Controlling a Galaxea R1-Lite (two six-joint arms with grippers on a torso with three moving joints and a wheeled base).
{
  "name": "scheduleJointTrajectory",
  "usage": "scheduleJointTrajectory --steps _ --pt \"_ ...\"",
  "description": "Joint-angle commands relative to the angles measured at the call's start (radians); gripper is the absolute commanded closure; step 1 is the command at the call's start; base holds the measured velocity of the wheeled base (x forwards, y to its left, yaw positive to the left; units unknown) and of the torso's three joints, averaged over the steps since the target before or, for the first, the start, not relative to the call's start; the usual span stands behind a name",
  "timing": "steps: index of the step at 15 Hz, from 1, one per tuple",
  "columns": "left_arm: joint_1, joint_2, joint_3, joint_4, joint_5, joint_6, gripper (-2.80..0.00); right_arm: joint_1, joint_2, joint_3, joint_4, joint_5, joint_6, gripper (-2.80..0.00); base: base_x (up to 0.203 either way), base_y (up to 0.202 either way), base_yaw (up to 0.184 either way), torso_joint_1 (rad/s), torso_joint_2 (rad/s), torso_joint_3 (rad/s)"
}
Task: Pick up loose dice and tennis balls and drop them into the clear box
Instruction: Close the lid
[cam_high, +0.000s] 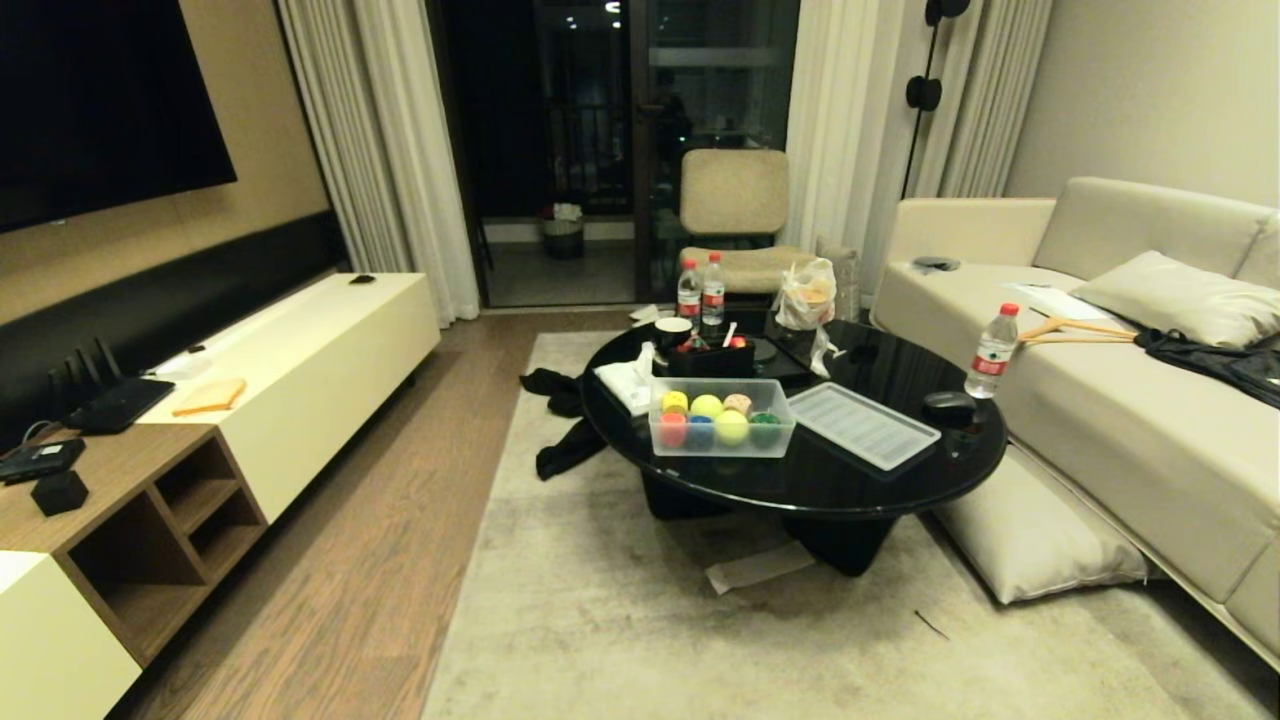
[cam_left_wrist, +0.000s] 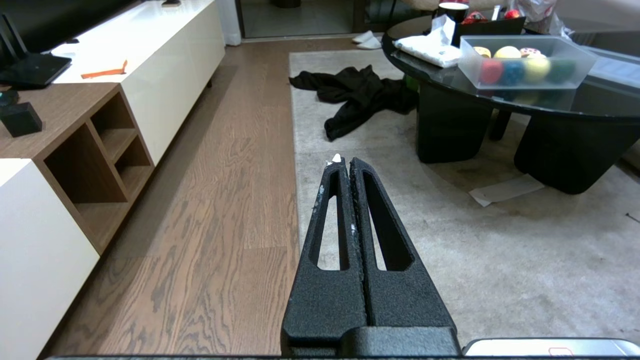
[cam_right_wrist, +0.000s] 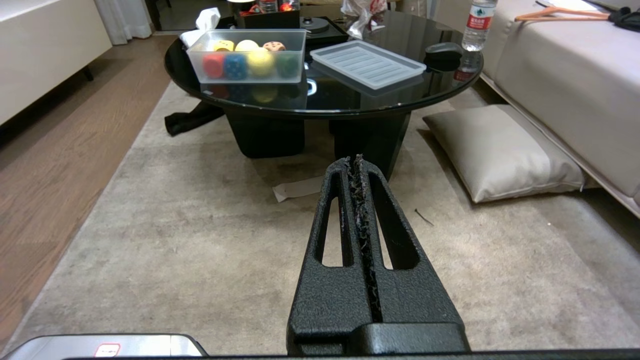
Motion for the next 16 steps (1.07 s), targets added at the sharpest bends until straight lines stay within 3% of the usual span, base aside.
scheduleJointTrajectory --steps 1,8,16 --pt "0.000 0.000 0.003 -0.001 0.001 0.000 0.00 -0.001 0.001 0.000 0.000 0.000 0.001 0.00 0.000 0.000 0.000 0.000 0.00 0.000" --pt "0.000 0.000 0.003 -0.001 0.000 0.000 0.00 -0.001 0.001 0.000 -0.002 0.001 0.000 0.00 0.007 0.000 0.001 0.000 0.00 0.000" --pt "0.000 0.000 0.003 0.000 0.000 0.000 0.00 -0.001 0.001 0.000 -0.002 0.001 0.000 0.00 0.176 0.000 0.005 0.000 0.00 0.002"
